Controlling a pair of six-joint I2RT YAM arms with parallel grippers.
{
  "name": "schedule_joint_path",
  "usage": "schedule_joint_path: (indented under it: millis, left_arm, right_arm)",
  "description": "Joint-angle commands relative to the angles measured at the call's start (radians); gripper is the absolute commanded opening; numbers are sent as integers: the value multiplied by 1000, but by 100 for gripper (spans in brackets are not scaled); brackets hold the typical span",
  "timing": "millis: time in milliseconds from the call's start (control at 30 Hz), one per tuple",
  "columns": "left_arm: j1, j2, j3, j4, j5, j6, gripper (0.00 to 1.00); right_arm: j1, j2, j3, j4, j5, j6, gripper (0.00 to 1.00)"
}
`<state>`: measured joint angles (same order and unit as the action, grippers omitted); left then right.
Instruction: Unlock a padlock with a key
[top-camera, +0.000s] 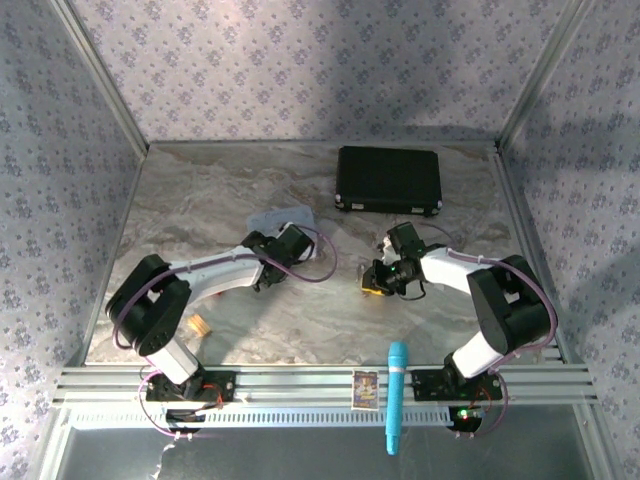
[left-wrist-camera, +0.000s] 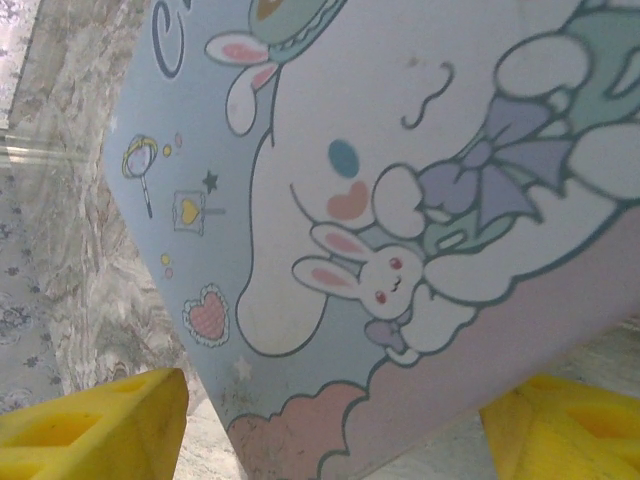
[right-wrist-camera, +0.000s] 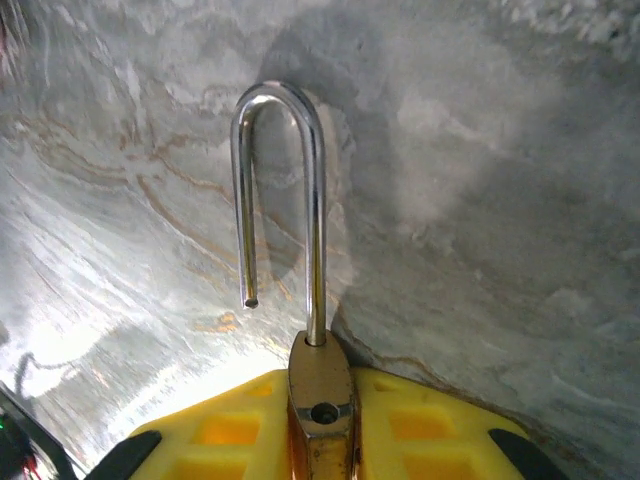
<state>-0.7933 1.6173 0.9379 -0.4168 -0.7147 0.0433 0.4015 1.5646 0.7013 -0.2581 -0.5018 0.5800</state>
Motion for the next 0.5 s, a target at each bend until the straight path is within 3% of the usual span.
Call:
schedule_joint_path:
  millis: [0,333,467]
  left_arm:
    - [14,-25,7,24,-9,-7,76]
    - [48,-9,8,59,-7,-47,77]
    - [48,-24,8,54,12,-58,78]
  right_arm:
    - [0,6,12,-139,20,-53,24]
    - [2,-23,17,-168,74,-69,25]
    - [3,-24,31,-190,88,-81,30]
